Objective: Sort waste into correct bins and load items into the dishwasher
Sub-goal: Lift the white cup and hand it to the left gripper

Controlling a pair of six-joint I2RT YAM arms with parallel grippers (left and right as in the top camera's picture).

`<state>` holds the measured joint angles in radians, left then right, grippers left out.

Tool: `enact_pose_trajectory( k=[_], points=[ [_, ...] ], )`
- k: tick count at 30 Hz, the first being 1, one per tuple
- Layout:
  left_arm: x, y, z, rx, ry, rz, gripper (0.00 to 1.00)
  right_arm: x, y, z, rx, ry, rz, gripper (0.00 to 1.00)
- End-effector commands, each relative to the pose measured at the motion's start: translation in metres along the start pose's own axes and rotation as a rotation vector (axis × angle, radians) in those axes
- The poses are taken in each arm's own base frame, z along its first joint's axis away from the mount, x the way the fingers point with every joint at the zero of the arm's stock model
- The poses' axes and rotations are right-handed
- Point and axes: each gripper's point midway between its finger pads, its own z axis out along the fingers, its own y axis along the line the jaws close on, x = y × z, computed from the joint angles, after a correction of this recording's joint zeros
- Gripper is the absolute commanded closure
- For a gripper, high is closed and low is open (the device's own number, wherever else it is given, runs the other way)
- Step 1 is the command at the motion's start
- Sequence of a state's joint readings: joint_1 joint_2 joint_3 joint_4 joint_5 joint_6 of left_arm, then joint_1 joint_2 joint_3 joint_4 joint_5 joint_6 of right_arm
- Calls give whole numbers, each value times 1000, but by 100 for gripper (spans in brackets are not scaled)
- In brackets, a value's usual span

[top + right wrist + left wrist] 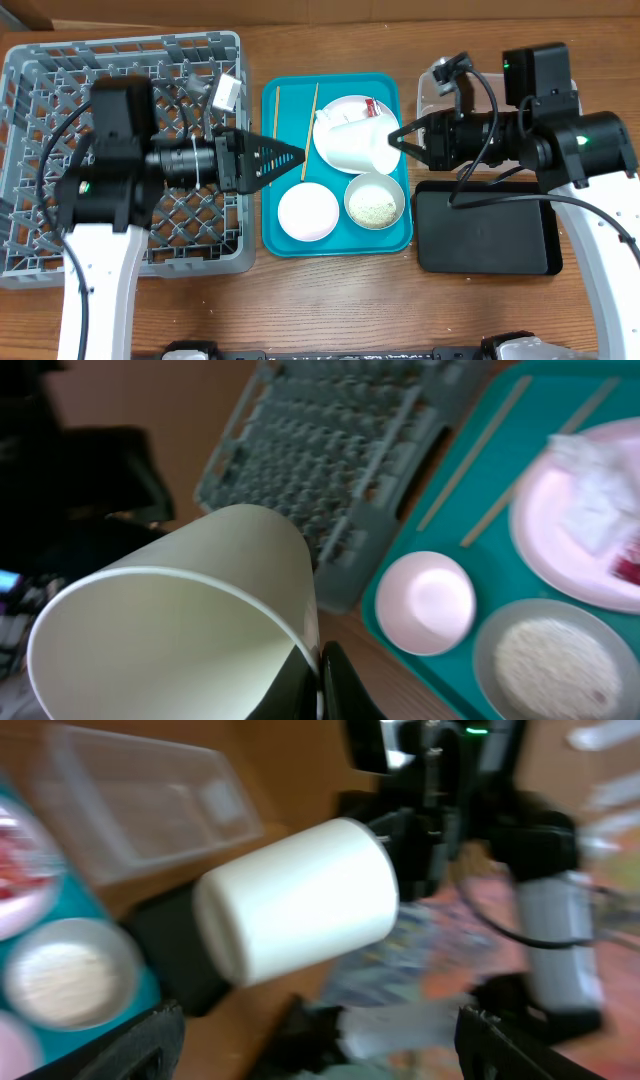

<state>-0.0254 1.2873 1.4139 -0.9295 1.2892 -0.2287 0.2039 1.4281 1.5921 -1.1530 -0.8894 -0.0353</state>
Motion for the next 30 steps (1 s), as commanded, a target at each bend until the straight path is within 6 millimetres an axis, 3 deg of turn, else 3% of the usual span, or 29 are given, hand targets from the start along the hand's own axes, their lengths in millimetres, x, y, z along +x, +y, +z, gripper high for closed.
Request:
enact_pose_trajectory(
  k=[1,5,14,24,30],
  points=[
    [2,-33,-4,281,65,-23,12,-2,50,-6,-269,-20,-187,96],
    [2,-26,-1,281,69,-47,11,-9,60,-9,-325,-52,-236,96],
    [9,-33,8,303,107,-42,10,-22,84,0,-411,-72,-307,96],
    [14,-37,13,317,129,-29,14,-20,88,25,-453,-16,-274,96],
    [13,-37,13,317,129,-24,20,-20,83,27,-437,-13,-261,96]
  ],
)
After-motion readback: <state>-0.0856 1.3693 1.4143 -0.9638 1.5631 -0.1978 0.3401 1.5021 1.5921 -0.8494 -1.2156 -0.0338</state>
